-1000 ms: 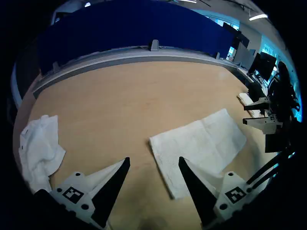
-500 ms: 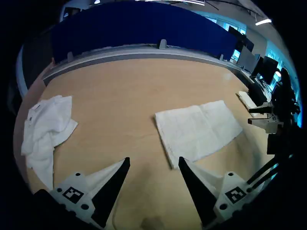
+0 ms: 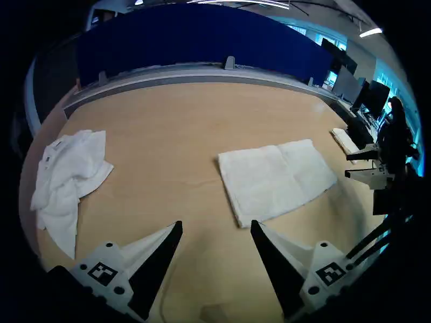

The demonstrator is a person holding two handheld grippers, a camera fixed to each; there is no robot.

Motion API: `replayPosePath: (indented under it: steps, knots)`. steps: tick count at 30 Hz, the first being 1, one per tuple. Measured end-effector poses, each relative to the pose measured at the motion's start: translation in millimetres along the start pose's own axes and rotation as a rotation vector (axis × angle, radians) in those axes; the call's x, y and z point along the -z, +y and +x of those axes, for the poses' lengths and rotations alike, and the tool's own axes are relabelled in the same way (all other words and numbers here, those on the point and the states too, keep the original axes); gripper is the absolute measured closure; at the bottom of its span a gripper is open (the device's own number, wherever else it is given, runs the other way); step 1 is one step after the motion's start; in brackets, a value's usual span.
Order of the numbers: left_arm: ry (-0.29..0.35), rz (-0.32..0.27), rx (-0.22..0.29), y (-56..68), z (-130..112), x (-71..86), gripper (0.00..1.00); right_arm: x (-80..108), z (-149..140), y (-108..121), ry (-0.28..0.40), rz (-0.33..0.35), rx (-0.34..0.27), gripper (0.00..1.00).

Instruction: Fold towel

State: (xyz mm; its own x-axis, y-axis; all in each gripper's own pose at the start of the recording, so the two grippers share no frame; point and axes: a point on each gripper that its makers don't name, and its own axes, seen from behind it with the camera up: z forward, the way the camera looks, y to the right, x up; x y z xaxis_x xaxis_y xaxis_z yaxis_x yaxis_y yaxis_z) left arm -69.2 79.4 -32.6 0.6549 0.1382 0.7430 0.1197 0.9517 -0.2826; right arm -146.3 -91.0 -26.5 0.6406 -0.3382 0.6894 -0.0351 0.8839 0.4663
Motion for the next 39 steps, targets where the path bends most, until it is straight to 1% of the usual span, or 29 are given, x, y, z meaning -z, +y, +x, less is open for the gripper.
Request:
replayPosePath:
  steps: [5, 7, 11, 15, 18, 19, 25, 29, 30, 31, 34, 39]
  knots:
    - [0.001, 0.014, 0.009, 3.0, -9.7, 17.6, 0.06, -4.1, -12.7, -7.1, -0.047, 0.051, 0.084, 0.01]
    - [0.002, 0.02, 0.017, 4.7, -14.1, 25.5, 0.06, -5.5, -17.5, -10.4, -0.065, 0.074, 0.114, 0.04]
    - [0.003, 0.028, 0.036, 8.4, -24.3, 39.9, 0.06, -8.4, -26.8, -15.8, -0.102, 0.118, 0.165, 0.16]
    - [0.002, 0.036, 0.045, 9.1, -32.8, 48.5, 0.06, -11.4, -29.8, -17.1, -0.119, 0.138, 0.178, 0.17]
    - [0.0, 0.043, 0.044, 8.6, -38.1, 53.1, 0.06, -14.3, -29.7, -15.3, -0.123, 0.139, 0.182, 0.17]
    - [-0.001, 0.045, 0.043, 8.5, -39.5, 54.3, 0.06, -15.6, -30.3, -14.5, -0.126, 0.138, 0.185, 0.18]
    - [-0.005, 0.049, 0.043, 9.9, -45.5, 59.7, 0.06, -23.8, -36.9, -10.8, -0.153, 0.133, 0.195, 0.44]
    - [-0.005, 0.045, 0.048, 12.4, -47.6, 61.1, 0.06, -27.6, -40.1, -9.0, -0.16, 0.126, 0.193, 0.68]
    - [-0.005, 0.044, 0.049, 12.9, -48.2, 61.4, 0.06, -28.1, -40.6, -8.7, -0.16, 0.124, 0.193, 0.72]
    - [-0.006, 0.043, 0.048, 13.3, -48.7, 61.6, 0.06, -28.5, -41.1, -8.7, -0.16, 0.124, 0.193, 0.75]
    - [-0.007, 0.04, 0.047, 14.4, -50.4, 62.1, 0.06, -28.8, -42.3, -9.9, -0.161, 0.129, 0.189, 0.79]
    - [-0.007, 0.036, 0.046, 16.7, -51.5, 62.6, 0.06, -28.4, -43.0, -12.3, -0.161, 0.141, 0.182, 0.9]
